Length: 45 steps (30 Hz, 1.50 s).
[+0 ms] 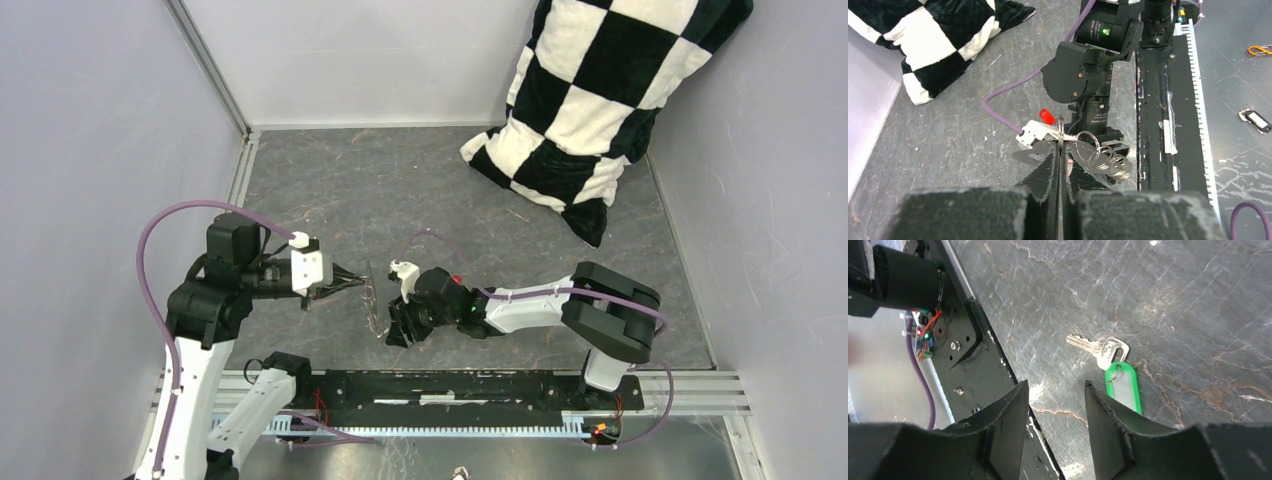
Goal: Put the keys on the keyring
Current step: Pick up the key from the center of the board.
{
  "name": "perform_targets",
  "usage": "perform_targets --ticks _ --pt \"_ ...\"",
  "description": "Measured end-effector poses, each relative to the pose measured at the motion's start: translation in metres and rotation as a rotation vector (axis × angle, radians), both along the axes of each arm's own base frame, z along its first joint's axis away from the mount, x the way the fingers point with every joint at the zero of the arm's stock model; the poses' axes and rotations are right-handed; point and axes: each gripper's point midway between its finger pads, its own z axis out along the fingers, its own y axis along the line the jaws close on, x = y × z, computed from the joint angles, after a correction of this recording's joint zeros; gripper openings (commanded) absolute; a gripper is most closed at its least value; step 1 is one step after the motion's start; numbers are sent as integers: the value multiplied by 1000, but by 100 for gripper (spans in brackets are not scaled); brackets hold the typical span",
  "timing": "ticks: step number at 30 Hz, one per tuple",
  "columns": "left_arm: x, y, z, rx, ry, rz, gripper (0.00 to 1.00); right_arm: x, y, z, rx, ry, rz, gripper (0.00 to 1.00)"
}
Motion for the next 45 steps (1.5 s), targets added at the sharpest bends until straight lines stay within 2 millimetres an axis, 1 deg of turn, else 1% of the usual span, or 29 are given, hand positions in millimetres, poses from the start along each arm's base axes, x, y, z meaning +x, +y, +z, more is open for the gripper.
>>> perform_targets --ticks 5,10,12,22,24,26,29,34,37,45 --pt "0 0 0 0 -3 -1 2 -8 -4 -7 -24 14 47 50" --pt "0 0 2 -1 -11 -1 2 -4 -13 -18 -64 21 31 52" --pt "-1 0 4 -2 -17 -1 2 2 -19 -23 -67 31 2 52" --pt "-4 1 6 -6 -33 -1 2 39 -28 -23 -46 3 -115 50" --pt "-4 1 6 -5 -34 0 2 45 -31 -23 -48 -2 -131 50" --pt "-4 1 6 -5 -35 0 2 47 -31 -23 -50 -11 -134 50" --pt "-4 1 6 -5 -35 1 2 43 -30 -22 -57 -30 -123 49" --pt "-4 1 6 -4 -33 2 2 20 -22 -23 -66 -42 -65 45" --pt "-3 1 6 -3 -34 2 2 11 -18 -25 -68 -41 -43 44" --pt "-3 2 6 -1 -34 6 2 16 -7 -25 -71 -43 -44 40"
